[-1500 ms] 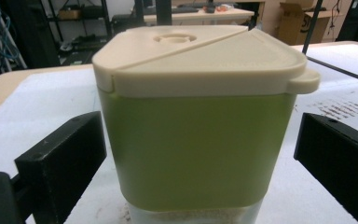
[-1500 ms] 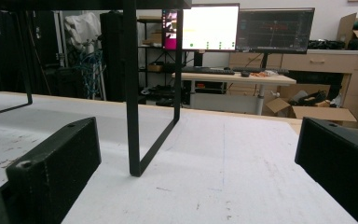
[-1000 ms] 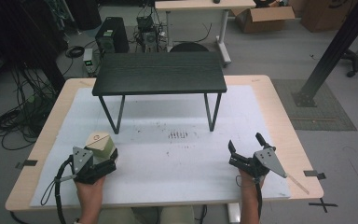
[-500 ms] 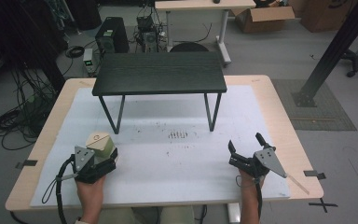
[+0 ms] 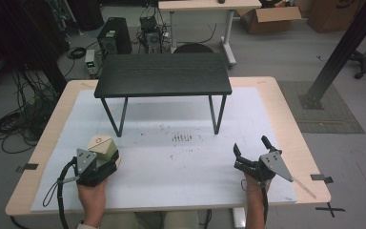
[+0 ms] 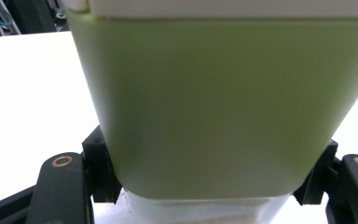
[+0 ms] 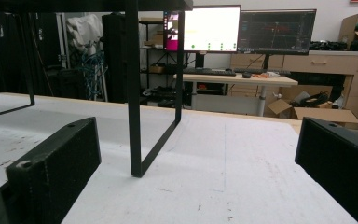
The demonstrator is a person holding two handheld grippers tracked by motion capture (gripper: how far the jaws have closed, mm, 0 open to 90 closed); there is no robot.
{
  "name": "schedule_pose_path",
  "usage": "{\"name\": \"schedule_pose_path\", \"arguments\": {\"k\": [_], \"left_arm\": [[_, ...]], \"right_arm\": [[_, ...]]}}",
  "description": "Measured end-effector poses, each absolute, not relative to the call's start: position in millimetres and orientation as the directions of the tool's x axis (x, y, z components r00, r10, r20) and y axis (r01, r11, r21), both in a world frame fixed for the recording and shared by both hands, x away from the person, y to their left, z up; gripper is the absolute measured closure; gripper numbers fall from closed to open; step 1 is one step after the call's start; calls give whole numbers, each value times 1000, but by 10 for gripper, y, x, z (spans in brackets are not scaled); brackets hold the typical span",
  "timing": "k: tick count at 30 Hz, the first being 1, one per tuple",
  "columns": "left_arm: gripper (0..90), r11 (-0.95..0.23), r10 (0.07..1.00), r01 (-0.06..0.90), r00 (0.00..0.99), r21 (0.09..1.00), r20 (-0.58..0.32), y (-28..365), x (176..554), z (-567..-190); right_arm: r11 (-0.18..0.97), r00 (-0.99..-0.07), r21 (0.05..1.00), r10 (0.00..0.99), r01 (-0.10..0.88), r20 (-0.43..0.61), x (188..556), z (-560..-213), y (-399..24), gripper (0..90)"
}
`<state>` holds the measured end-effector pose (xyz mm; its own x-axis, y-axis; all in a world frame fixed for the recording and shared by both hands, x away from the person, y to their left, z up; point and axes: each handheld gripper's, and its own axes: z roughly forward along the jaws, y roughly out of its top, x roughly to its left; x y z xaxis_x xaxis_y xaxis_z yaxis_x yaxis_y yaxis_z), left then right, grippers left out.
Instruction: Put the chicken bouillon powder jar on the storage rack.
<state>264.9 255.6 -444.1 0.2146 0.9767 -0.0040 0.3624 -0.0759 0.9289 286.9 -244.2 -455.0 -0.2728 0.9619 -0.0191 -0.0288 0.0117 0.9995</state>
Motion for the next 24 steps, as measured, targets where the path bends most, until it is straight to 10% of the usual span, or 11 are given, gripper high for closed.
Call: {"name": "schedule_pose_path", "arguments": {"k": [24], "left_arm": [[296,-36,976,335,212,942,-38,2617,2630,-4433]], "right_arm": [[12,-276,999,961,-32,-21,2869,-4550,-2444,0]]}}
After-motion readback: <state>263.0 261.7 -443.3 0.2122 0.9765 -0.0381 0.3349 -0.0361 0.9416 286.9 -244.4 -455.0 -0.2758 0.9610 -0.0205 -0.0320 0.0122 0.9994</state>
